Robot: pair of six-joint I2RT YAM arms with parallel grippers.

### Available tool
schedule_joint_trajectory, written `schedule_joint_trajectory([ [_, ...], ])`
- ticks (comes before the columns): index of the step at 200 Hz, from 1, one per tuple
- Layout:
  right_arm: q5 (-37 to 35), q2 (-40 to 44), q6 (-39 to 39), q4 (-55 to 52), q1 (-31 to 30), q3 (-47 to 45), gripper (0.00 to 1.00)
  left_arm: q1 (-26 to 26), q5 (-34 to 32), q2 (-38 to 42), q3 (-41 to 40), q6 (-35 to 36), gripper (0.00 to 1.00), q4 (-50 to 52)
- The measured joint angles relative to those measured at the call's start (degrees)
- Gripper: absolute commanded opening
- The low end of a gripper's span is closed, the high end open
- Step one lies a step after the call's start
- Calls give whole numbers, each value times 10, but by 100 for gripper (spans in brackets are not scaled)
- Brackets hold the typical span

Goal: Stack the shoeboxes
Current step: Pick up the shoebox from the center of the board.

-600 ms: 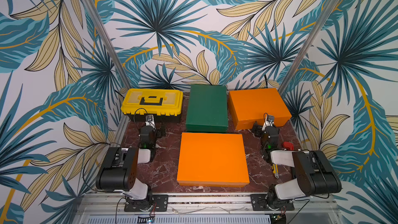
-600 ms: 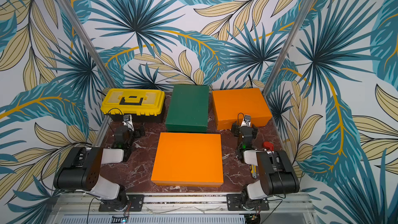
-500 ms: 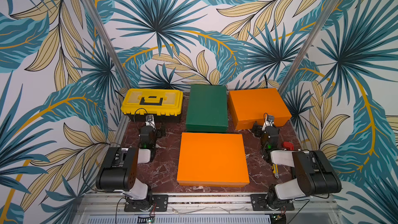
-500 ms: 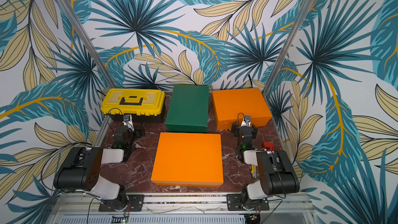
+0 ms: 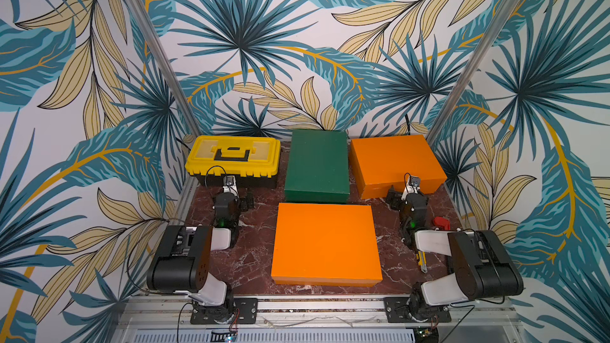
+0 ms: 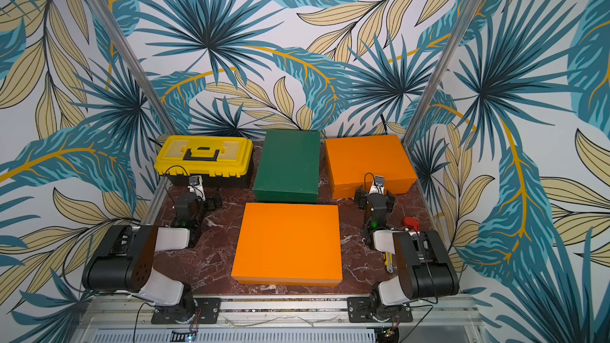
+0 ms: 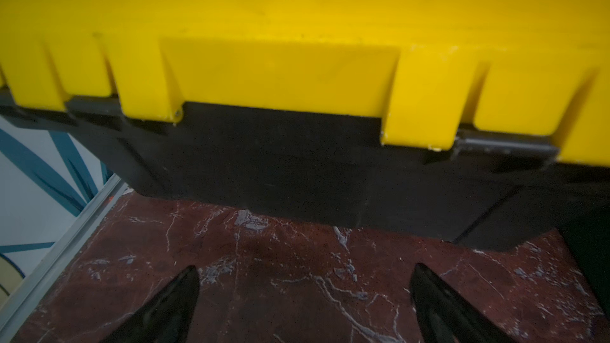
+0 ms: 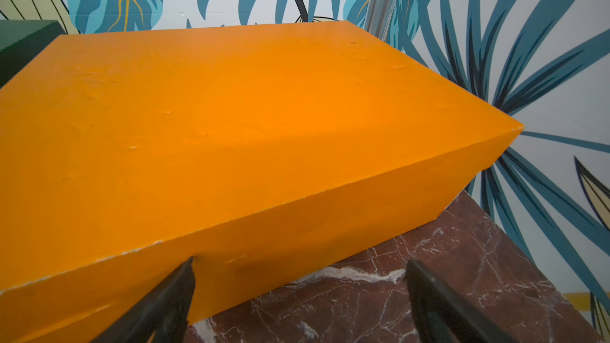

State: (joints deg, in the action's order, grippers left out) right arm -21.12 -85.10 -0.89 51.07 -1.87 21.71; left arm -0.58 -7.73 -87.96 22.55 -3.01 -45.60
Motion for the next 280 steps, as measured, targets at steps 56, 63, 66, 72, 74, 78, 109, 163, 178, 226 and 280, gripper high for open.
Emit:
schedule_joint_trajectory([
  [56,0,0,0,0,0,0,100,2,2,2,0,5,100,1],
  [63,-1,0,0,0,0,0,99,5,1,10,0,10,100,5],
  [66,-1,0,0,0,0,0,99,6,0,14,0,11,99,6],
  [72,-3,3,0,-4,0,0,100,7,0,26,0,13,99,10],
  [74,-3,4,0,-7,0,0,99,8,0,30,0,14,100,11],
  [78,-4,8,0,-14,0,1,100,9,-1,40,0,15,100,13],
  [109,-26,81,-9,-141,-3,52,100,17,-13,145,-9,8,100,23],
  [163,-94,217,-58,-320,-36,111,100,47,-46,292,-17,-17,100,118],
  [178,-102,242,-64,-382,-56,122,100,54,-59,336,-17,-34,100,155],
  [226,-77,324,-112,-552,-96,161,99,57,-101,434,22,-150,99,316],
  [280,12,348,-203,-708,-105,221,100,57,-89,480,122,-279,100,498],
])
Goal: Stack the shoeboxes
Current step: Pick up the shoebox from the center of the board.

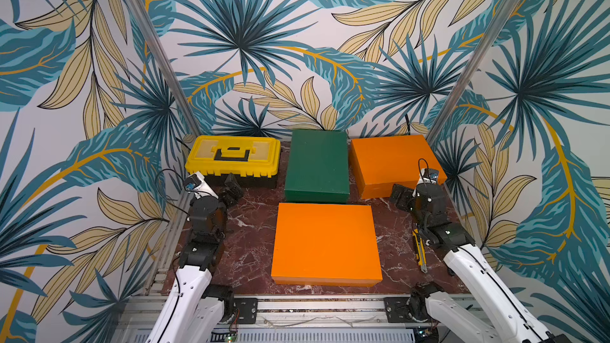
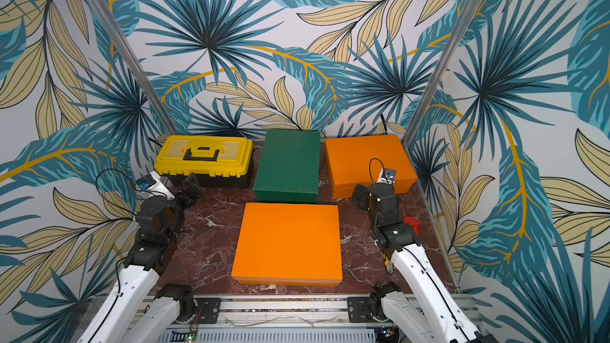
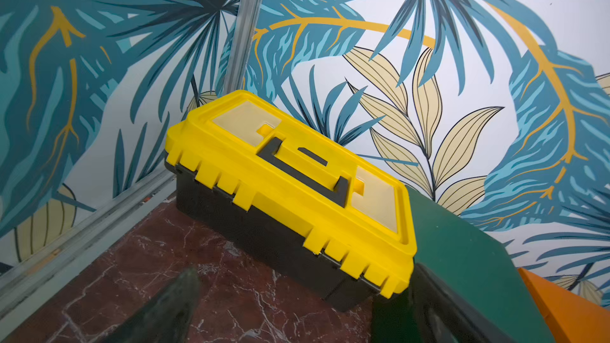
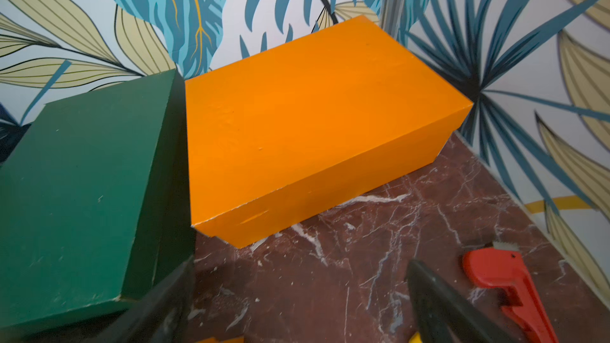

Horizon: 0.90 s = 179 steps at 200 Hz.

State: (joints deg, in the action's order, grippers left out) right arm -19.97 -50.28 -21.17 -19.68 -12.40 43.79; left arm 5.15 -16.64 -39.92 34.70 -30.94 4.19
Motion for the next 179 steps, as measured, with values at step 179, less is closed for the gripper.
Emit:
schedule_joint_trajectory([
  [179,327,28,-142,-163,-3,-71,85,47,301,-137,124,-104,94,253],
])
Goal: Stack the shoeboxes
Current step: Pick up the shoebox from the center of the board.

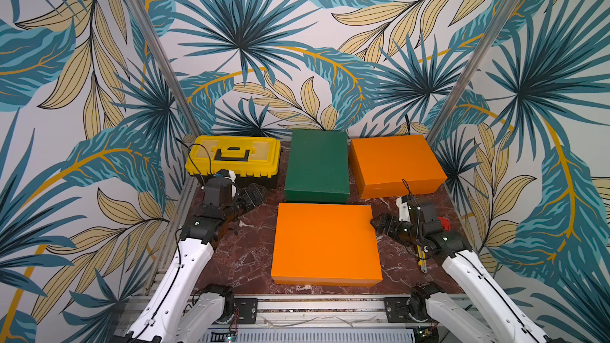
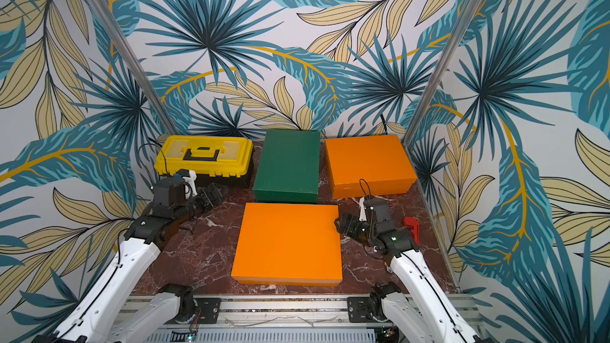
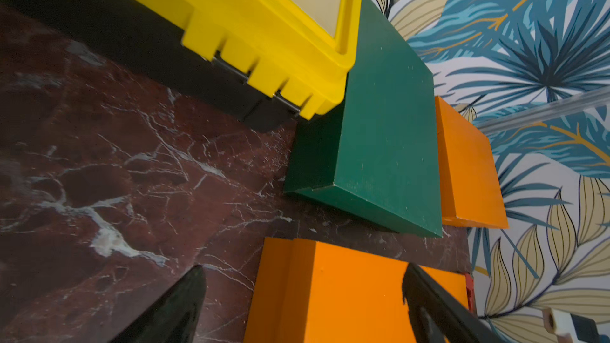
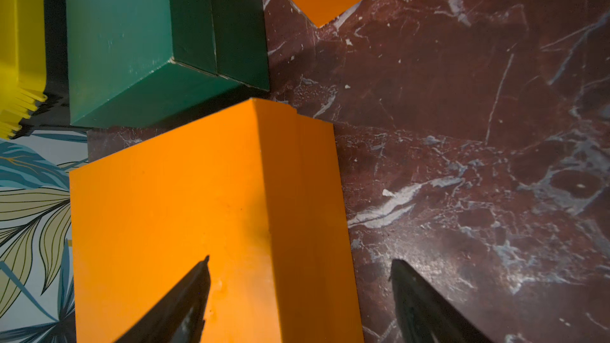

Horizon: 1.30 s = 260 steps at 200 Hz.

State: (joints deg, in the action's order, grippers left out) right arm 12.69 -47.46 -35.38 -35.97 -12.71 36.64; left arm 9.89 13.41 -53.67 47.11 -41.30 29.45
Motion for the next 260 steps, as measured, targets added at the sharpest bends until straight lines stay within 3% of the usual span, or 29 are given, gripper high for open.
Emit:
schedule_joint_trajectory([
  [45,24,-9,-7,9,-2,-9,84,92,19,-37,-19,-27,94,0],
  [114,51,-73,-15,64,-4,-14,83,171,7,-45,-67,-84,95,-1],
  [158,60,-82,-24,103,-5,-28,83,208,-3,-89,-83,-113,94,-24],
  [197,73,-82,-37,148,-6,-48,74,226,-12,-119,-85,-130,88,-62],
  [260,63,-81,-63,177,-10,-56,56,243,-47,-151,-58,-139,88,-70],
])
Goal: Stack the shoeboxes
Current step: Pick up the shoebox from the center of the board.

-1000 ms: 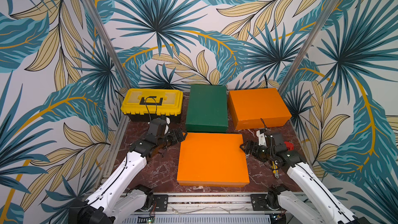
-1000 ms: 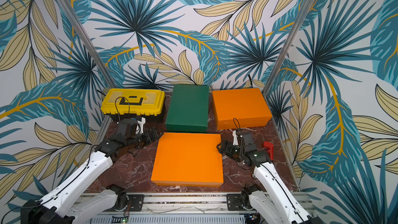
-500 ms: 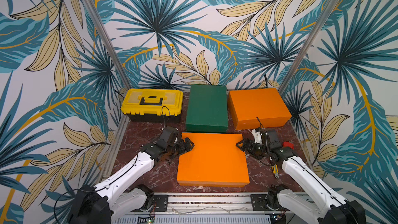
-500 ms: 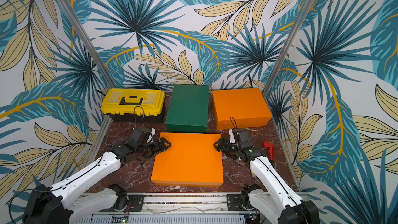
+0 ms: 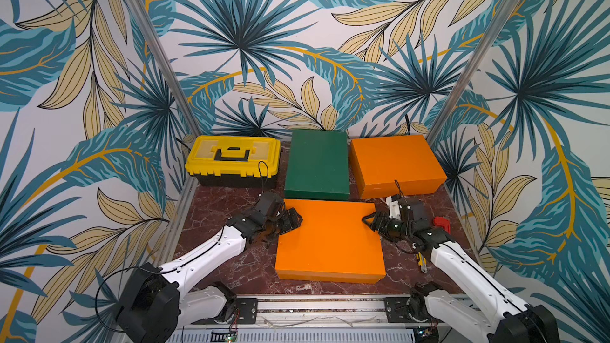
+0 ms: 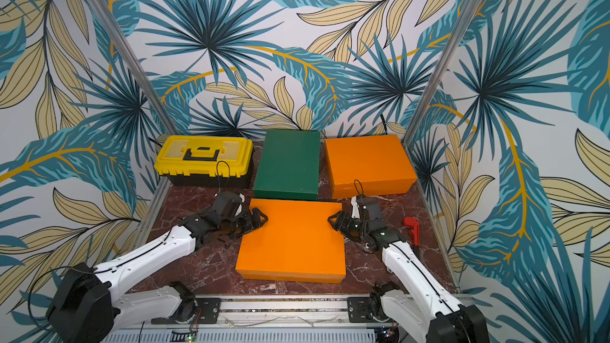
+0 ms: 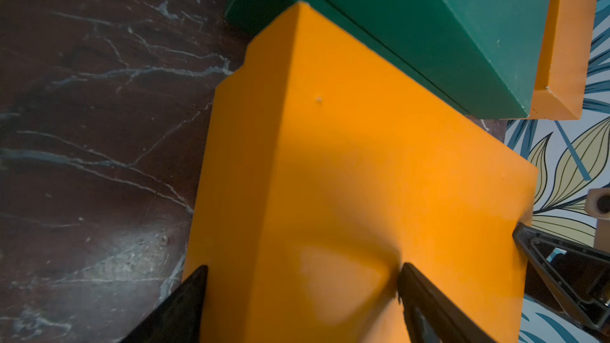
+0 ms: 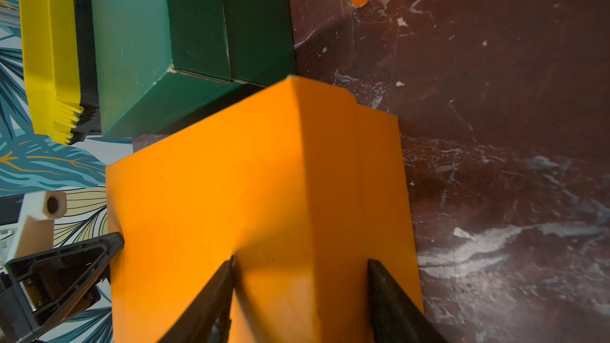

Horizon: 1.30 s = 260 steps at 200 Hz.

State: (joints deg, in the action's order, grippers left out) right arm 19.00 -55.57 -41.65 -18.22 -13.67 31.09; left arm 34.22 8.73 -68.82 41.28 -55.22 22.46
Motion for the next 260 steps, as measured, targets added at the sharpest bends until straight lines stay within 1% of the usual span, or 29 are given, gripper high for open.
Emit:
schedule_joint_trajectory([
  [25,-16,4,-11,-5,-6,6,53,9,-17,-9,12,-6,87,2],
  [77,-53,29,-31,-61,-27,36,53,29,-42,-3,21,-26,85,11],
  [136,-74,63,-47,-125,-57,76,50,52,-69,52,21,-56,85,49],
  [177,-93,76,-47,-165,-81,124,50,61,-81,98,24,-68,85,69],
  [231,-111,78,-46,-178,-98,179,50,73,-120,126,89,-56,85,129],
  [260,-125,62,-37,-189,-100,233,50,74,-143,123,136,-37,85,145],
])
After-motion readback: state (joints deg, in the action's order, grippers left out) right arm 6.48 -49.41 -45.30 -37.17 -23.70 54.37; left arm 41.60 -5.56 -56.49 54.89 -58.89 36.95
